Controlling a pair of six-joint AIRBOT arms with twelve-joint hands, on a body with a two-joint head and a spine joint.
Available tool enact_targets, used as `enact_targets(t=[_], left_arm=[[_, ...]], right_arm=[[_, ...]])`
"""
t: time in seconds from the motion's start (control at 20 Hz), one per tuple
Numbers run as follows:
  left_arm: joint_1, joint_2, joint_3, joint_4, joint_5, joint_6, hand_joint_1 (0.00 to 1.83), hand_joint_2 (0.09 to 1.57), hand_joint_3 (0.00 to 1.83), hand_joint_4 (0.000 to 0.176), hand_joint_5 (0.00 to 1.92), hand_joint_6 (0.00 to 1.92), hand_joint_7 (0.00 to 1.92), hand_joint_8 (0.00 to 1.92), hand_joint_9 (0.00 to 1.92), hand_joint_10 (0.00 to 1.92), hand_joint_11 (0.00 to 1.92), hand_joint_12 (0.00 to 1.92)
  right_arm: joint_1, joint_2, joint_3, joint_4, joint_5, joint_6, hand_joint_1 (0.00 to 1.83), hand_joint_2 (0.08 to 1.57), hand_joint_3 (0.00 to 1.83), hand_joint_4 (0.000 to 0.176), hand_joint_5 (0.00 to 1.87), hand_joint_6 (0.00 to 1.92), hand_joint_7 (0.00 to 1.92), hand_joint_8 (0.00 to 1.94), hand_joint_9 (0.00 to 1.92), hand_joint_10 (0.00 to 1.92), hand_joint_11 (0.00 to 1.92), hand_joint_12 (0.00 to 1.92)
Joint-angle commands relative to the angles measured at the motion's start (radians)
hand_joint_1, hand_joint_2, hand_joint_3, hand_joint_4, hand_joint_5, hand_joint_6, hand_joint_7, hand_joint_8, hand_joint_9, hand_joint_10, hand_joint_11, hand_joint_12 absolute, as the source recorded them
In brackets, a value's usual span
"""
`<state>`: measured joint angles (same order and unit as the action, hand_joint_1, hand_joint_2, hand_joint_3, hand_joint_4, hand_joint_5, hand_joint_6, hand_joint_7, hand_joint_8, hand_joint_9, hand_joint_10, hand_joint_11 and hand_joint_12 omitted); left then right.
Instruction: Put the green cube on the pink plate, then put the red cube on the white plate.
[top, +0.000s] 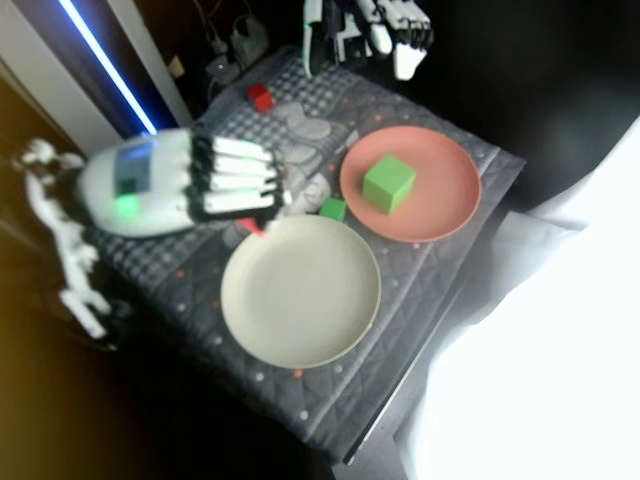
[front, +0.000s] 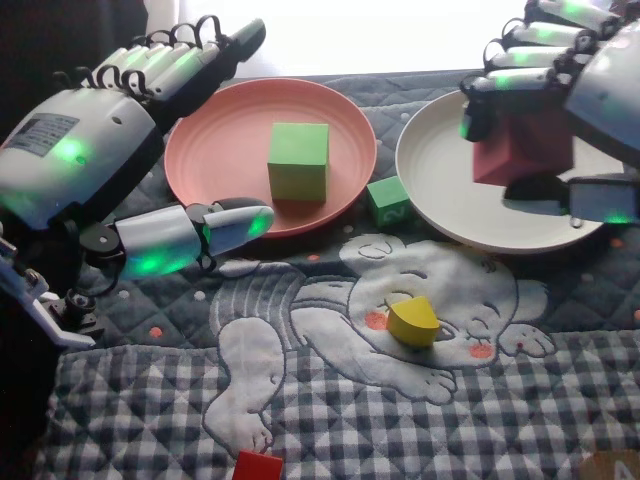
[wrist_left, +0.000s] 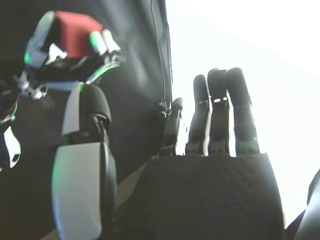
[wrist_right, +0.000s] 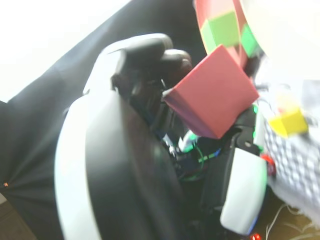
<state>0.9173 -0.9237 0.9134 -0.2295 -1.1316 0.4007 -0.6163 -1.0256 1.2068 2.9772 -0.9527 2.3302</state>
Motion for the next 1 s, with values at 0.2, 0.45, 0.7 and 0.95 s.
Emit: enact_targets(t=[0.2,0.45,0.7,0.95], left_arm=[[0.0,0.006,-0.005,0.027,-0.156,-0.003,0.53,1.09,0.0,0.081,0.0,0.0,0.11,0.69,0.0,1.14,0.0,1.82],[0.004,0.006,-0.004,0.027,-0.16,-0.003,0.5,1.1,0.0,0.071,0.0,0.0,0.17,0.48,0.0,1.15,0.0,1.84],[0.005,0.006,-0.004,0.027,-0.161,-0.003,0.54,1.11,0.0,0.111,0.0,0.0,0.14,0.48,0.0,1.11,0.0,1.81],[0.01,0.006,-0.004,0.026,-0.171,-0.003,0.54,1.11,0.0,0.105,0.0,0.0,0.16,0.58,0.0,1.2,0.0,1.71]], right_arm=[[0.044,-0.038,0.08,0.031,0.016,0.007,1.23,1.18,0.0,0.0,0.9,0.96,0.84,1.45,0.66,1.63,0.46,1.92],[0.077,-0.084,0.149,0.031,0.124,0.007,1.34,1.21,0.0,0.0,0.85,1.11,0.77,1.35,0.65,1.58,0.46,1.78],[0.078,-0.096,0.159,0.031,0.15,0.007,1.15,1.04,0.0,0.0,0.41,0.3,0.41,0.14,0.25,0.34,0.01,1.14],[0.072,-0.088,0.145,0.031,0.149,0.007,0.96,0.93,0.0,0.0,0.09,0.0,0.04,0.0,0.0,0.02,0.0,0.45]])
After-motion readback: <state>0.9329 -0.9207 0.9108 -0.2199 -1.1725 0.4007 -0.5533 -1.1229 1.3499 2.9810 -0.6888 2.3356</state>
